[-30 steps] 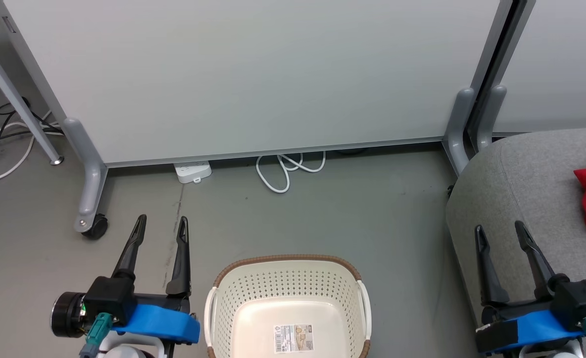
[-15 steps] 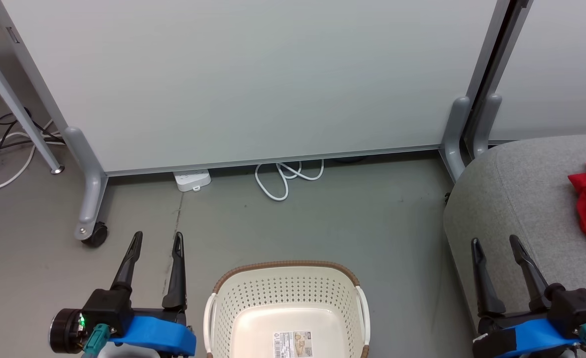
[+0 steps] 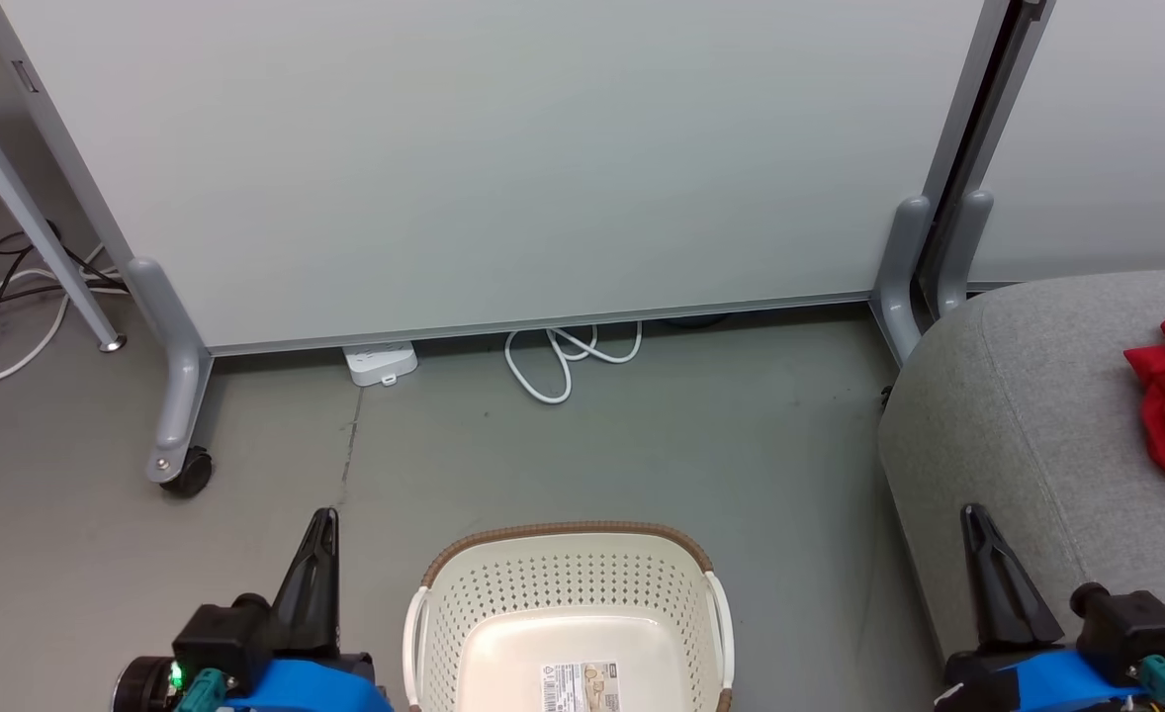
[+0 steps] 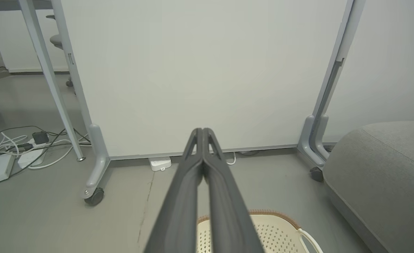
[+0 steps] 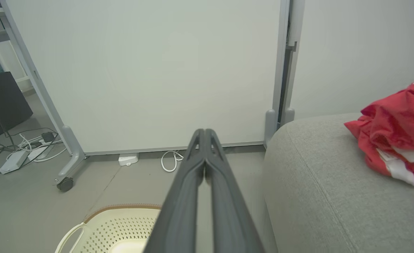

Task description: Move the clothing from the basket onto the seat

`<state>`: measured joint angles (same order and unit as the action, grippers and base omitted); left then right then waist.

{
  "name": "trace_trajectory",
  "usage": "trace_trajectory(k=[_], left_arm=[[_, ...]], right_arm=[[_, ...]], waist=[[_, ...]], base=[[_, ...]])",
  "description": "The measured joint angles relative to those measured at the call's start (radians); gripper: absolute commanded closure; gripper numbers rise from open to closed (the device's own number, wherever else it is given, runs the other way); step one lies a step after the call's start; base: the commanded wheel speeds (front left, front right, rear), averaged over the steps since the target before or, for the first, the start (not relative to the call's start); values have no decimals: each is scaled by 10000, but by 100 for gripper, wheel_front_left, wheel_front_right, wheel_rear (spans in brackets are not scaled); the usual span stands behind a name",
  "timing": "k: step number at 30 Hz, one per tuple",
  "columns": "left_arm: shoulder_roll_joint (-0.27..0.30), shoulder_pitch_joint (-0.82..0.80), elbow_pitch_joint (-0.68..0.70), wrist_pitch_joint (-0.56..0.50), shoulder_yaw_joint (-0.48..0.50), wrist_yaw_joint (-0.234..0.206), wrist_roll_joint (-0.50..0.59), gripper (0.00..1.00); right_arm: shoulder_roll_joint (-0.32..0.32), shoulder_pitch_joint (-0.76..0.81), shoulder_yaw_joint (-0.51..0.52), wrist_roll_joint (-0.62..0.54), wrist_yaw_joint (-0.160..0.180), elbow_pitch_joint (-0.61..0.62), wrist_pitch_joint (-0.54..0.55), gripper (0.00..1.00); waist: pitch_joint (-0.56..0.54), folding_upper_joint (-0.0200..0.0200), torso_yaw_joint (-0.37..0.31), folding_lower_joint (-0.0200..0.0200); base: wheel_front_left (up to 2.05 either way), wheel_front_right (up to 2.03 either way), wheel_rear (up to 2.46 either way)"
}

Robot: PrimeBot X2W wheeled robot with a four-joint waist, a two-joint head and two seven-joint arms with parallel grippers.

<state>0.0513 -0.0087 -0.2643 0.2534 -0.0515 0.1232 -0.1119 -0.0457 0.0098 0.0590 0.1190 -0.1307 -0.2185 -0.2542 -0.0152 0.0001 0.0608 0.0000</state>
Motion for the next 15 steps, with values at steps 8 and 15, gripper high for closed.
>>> trace_trajectory(k=[8, 15], left_arm=[[-6, 17, -42, -424, 136, 0, -1582, 100], [-6, -2, -25, -734, 316, 0, -2907, 100]], right_arm=[[8, -22, 79, 1569, 0, -79, 428, 100], [8, -58, 102, 2894, 0, -79, 709, 100]], waist=[[12, 0, -40, 0], [22, 0, -74, 0]], base=[[0, 0, 0], [0, 0, 0]])
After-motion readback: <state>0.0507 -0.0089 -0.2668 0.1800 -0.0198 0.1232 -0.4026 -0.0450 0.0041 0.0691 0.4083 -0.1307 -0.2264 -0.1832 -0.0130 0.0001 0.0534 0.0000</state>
